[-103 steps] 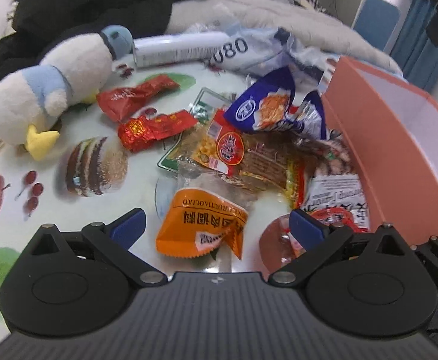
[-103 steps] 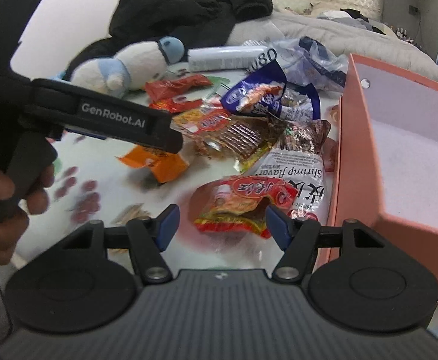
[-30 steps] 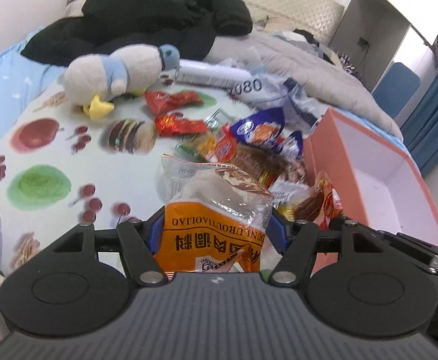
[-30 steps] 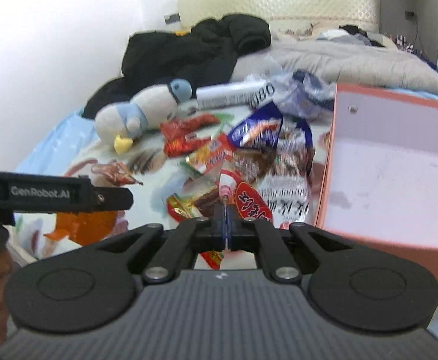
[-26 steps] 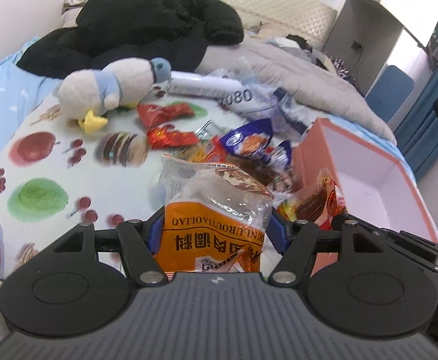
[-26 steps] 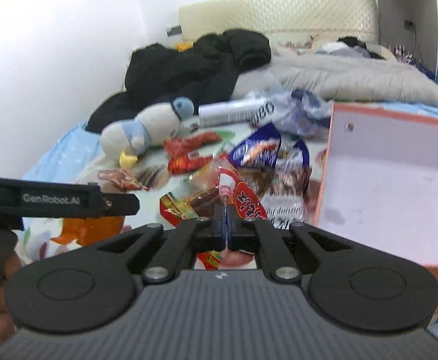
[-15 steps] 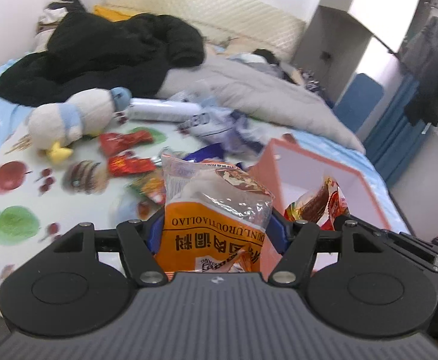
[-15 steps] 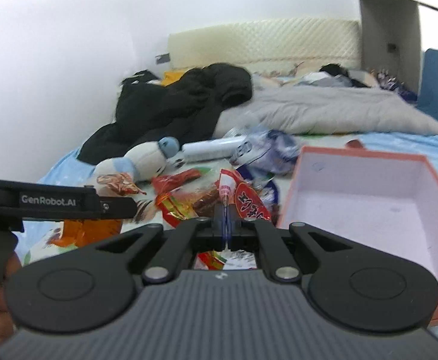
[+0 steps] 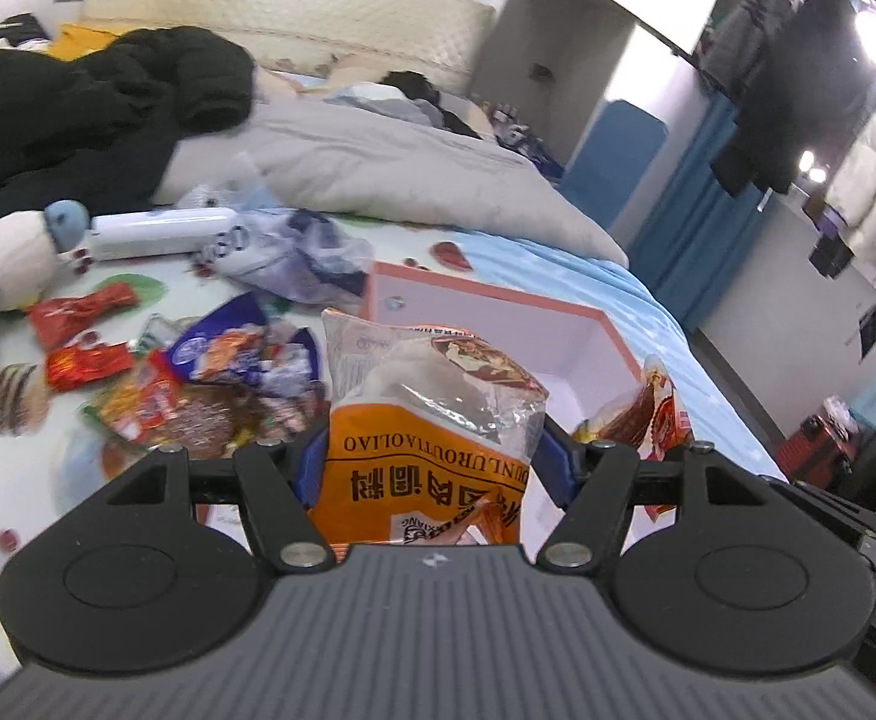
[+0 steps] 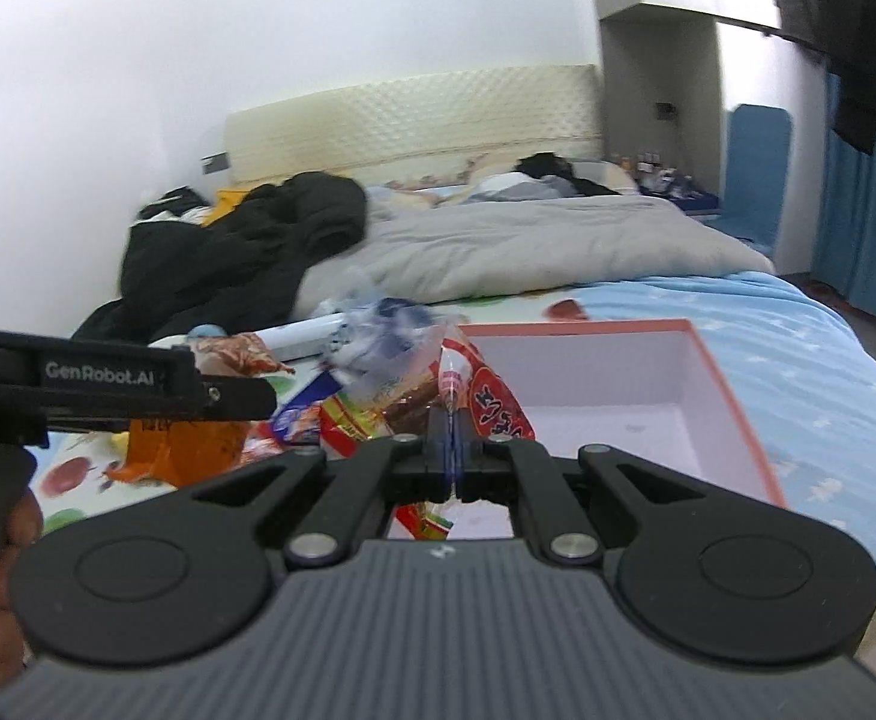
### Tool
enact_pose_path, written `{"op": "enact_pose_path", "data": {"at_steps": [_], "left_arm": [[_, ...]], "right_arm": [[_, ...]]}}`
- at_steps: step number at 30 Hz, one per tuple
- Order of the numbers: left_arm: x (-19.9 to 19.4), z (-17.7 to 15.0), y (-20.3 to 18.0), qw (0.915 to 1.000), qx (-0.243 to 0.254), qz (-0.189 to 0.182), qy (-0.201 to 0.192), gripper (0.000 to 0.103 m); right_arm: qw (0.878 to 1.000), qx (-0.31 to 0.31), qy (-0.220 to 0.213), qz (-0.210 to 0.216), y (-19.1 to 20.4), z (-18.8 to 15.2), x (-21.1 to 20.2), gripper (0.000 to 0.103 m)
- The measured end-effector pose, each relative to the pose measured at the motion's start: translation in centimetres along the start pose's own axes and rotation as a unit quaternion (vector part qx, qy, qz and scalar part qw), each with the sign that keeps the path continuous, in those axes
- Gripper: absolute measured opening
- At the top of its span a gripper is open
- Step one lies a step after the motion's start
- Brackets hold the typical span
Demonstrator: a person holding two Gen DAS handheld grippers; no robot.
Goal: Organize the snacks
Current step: 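Carry both held snacks over the pink box with both tools, then open both tools to drop the snacks into the pink box, then withdraw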
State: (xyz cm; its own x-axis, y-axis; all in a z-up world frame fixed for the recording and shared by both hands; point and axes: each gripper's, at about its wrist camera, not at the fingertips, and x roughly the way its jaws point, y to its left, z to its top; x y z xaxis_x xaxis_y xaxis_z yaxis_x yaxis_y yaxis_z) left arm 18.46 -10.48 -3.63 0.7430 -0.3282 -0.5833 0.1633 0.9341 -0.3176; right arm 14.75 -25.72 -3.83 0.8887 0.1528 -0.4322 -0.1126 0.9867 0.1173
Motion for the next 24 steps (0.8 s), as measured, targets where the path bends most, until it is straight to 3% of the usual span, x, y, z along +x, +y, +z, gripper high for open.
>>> {"op": "enact_pose_path", "data": {"at_steps": [11, 24], "left_arm": [[8.3, 0.3, -3.5, 0.9977, 0.034, -0.004, 0.059, 0.071], [15.4, -0.3, -2.6, 0.9915, 0.038, 0.019, 0.123, 0.072]], "right_arm": [[0.998, 0.035, 0.032, -0.037, -6.4, -0.2, 3.9, 0.004], [0.994, 0.052, 0.091, -0.028, -9.4, -2.2, 8.9, 0.005]]}}
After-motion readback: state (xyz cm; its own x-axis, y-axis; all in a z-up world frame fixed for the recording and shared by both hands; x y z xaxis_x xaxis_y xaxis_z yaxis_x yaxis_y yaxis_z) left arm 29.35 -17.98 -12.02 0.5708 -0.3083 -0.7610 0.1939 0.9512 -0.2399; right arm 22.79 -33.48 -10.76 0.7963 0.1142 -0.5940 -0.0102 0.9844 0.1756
